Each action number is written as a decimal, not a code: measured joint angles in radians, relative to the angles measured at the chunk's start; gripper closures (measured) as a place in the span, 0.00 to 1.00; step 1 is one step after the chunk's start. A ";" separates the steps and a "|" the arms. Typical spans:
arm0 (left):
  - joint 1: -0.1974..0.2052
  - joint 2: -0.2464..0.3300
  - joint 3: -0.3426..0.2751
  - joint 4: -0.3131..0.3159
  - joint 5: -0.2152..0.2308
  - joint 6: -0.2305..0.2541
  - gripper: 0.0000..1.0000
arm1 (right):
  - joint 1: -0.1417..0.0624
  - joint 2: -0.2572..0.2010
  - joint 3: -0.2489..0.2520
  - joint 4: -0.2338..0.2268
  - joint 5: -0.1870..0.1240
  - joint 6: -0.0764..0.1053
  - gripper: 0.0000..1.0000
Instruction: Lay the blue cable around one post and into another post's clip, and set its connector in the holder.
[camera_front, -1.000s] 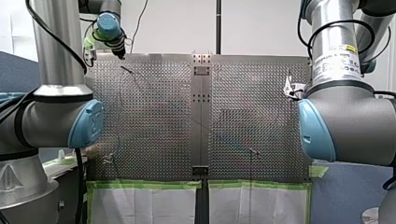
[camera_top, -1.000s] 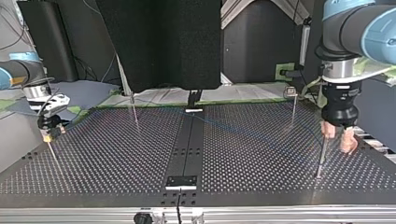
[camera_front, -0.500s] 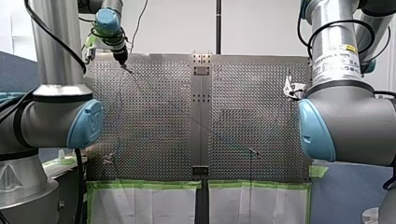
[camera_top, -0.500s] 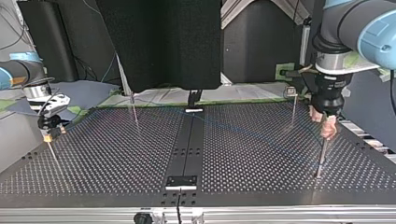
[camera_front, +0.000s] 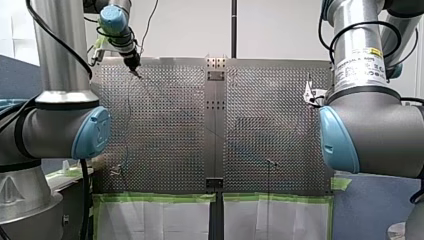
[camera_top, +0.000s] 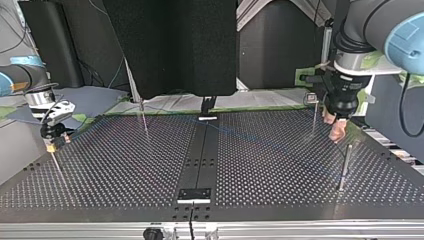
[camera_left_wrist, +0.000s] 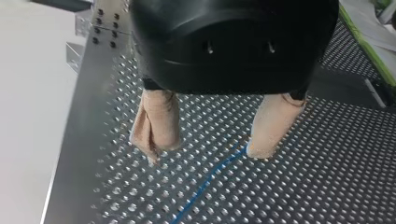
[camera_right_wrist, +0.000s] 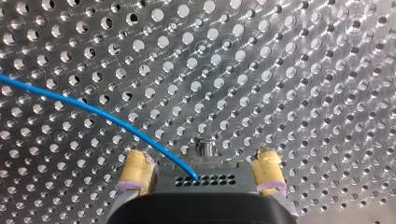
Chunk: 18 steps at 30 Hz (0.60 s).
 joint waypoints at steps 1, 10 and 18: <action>0.001 0.001 0.000 0.005 0.003 -0.008 0.00 | 0.000 0.000 0.000 0.000 0.000 0.000 0.01; 0.000 0.003 0.000 0.015 0.010 -0.024 0.00 | 0.002 0.000 0.000 0.002 0.000 0.000 0.01; -0.001 0.010 0.001 0.013 -0.006 -0.034 0.00 | 0.002 0.000 0.000 0.001 -0.003 0.000 0.01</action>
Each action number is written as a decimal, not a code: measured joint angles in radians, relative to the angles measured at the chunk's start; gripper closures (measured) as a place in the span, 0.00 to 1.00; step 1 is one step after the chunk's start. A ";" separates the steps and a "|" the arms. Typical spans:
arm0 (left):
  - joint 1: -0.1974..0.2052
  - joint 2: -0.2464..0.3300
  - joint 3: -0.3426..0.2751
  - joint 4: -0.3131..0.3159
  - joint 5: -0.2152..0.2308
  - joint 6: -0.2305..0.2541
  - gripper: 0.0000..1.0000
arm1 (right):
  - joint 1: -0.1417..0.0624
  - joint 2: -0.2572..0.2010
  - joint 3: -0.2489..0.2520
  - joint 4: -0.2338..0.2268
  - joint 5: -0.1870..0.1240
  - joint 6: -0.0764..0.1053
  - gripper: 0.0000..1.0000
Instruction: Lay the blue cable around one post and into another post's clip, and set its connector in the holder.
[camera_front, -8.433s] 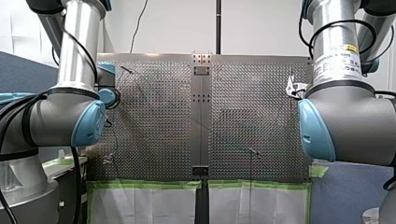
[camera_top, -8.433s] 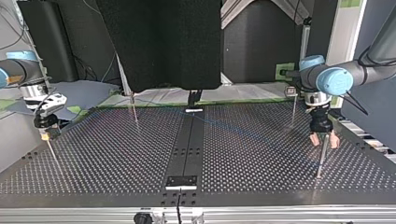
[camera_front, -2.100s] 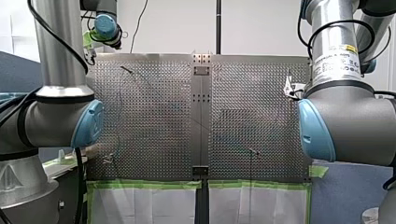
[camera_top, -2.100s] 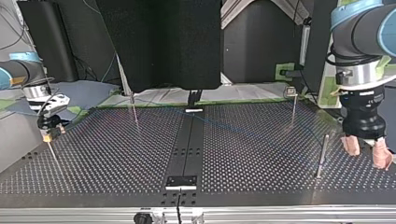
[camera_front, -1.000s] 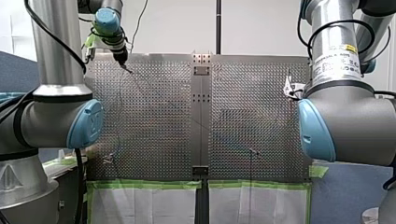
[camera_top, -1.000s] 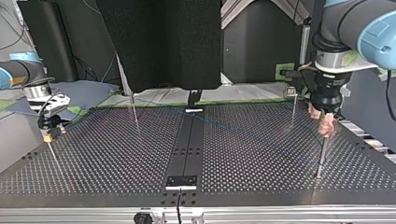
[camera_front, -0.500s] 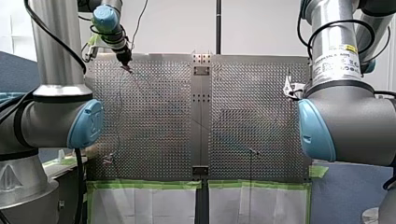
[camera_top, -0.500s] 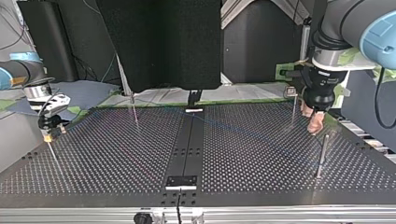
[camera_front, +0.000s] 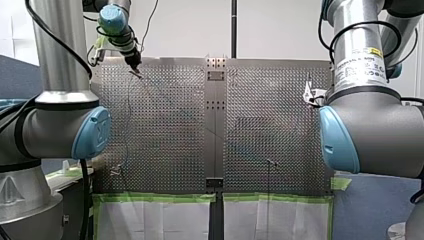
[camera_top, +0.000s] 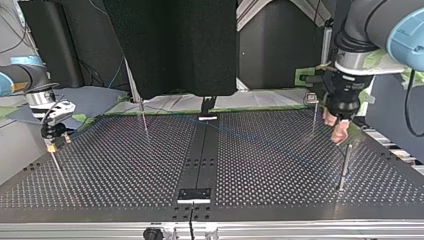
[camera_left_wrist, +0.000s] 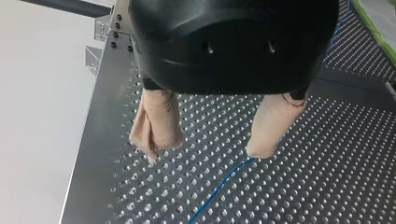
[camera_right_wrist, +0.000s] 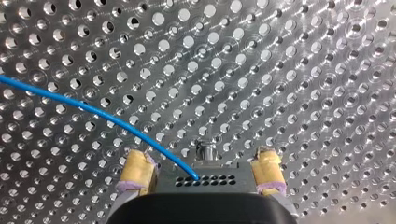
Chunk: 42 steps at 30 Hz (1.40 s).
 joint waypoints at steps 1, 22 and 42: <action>0.000 0.002 0.000 -0.001 -0.009 -0.006 0.00 | 0.000 0.000 0.000 0.000 -0.001 0.000 0.01; 0.035 0.009 0.007 0.009 -0.161 -0.068 0.00 | 0.000 0.000 0.000 0.002 -0.002 0.000 0.01; 0.056 -0.006 0.014 0.025 -0.095 -0.075 0.00 | 0.002 0.000 0.000 0.004 -0.002 0.000 0.01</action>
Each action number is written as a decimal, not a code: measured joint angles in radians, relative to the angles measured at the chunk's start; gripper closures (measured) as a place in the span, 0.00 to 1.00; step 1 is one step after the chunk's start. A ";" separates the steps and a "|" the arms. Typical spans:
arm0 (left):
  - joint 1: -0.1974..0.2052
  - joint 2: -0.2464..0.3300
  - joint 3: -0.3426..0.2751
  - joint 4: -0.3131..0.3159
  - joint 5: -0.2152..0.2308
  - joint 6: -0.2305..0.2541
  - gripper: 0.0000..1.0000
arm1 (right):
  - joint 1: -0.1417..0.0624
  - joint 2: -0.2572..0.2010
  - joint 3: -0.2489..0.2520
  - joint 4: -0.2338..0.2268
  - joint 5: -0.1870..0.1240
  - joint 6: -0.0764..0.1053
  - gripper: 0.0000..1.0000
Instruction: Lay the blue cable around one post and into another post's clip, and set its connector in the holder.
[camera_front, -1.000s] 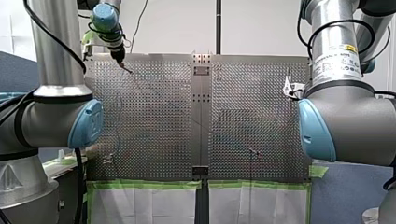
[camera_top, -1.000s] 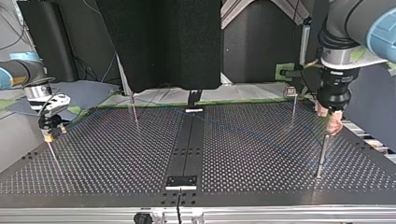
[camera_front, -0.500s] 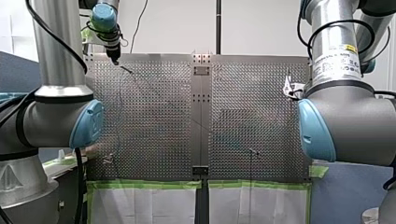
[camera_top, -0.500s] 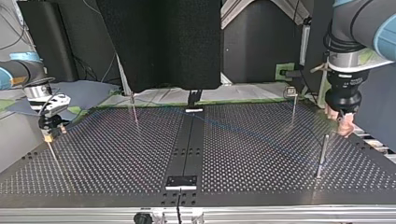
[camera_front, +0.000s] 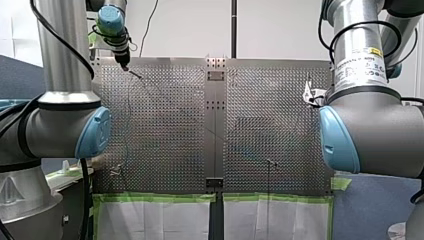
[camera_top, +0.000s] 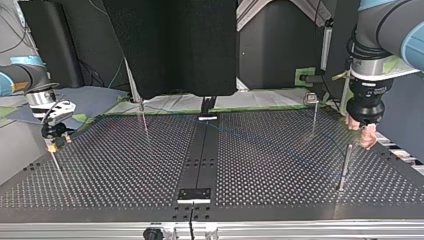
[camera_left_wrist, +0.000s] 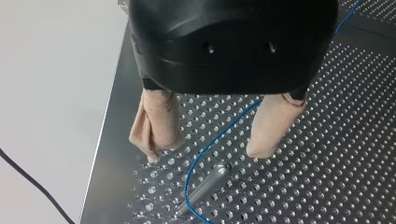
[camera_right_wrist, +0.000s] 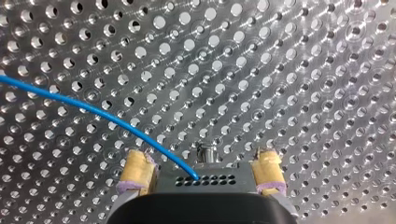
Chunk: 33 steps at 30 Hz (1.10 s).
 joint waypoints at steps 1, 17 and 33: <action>0.000 0.000 0.000 0.000 0.000 0.000 0.00 | 0.000 0.000 0.000 0.000 0.000 0.000 0.01; 0.000 0.000 0.000 0.000 -0.002 0.000 0.00 | 0.001 0.000 0.000 0.001 0.000 0.000 0.01; -0.015 0.025 -0.006 0.020 0.077 -0.010 0.00 | 0.004 0.000 0.000 0.000 0.000 0.000 0.01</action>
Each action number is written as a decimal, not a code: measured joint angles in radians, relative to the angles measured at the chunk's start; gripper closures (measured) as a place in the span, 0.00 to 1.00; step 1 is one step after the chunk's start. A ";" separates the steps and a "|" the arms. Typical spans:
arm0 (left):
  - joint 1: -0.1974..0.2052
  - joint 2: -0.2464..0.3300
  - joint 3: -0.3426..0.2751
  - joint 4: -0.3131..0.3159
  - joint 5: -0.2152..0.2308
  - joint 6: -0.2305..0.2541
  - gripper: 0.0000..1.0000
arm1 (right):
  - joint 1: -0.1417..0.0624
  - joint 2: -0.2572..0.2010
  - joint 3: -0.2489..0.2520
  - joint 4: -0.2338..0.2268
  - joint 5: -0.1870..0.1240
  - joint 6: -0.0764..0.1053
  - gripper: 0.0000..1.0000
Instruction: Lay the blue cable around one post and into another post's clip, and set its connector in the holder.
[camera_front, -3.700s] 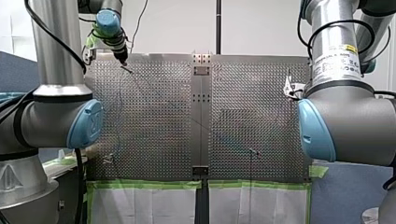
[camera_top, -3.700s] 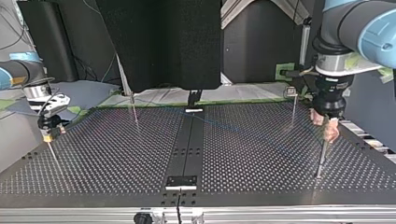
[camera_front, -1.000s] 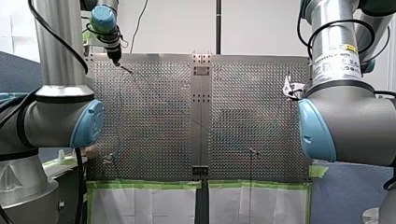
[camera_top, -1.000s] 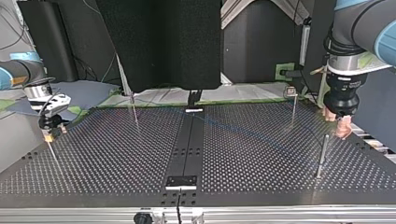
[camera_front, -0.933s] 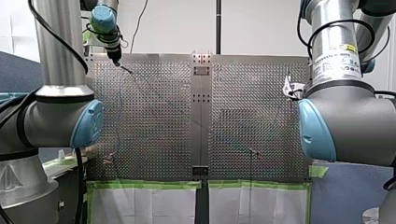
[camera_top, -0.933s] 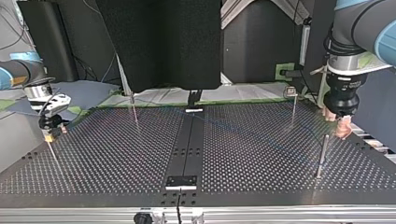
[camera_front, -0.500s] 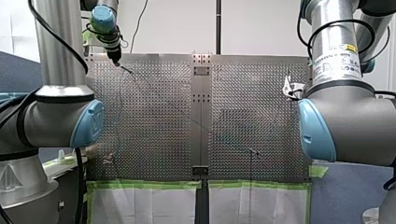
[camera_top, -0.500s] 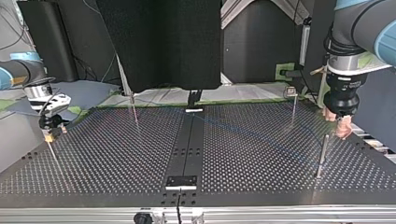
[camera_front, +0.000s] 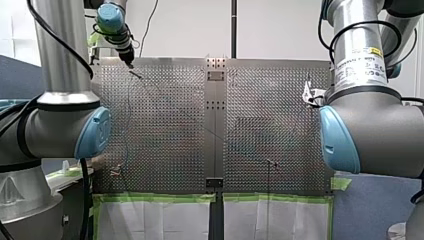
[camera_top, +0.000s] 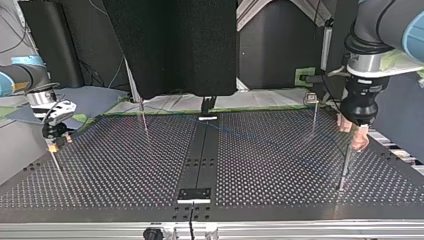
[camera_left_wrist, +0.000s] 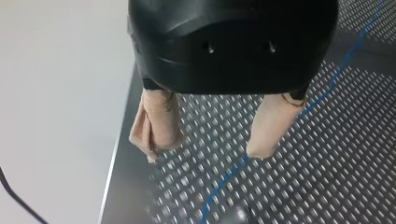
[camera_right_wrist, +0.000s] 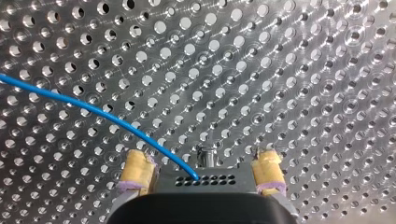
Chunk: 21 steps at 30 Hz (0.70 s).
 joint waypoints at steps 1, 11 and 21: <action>-0.002 0.004 -0.005 0.007 0.013 -0.003 0.00 | 0.000 0.000 0.000 0.000 0.000 0.000 0.01; -0.031 0.015 -0.094 0.091 0.119 -0.036 0.00 | 0.000 0.000 0.000 0.001 0.000 0.000 0.01; -0.103 -0.007 -0.191 0.189 0.205 -0.095 0.00 | 0.000 0.000 0.000 0.001 0.000 0.000 0.01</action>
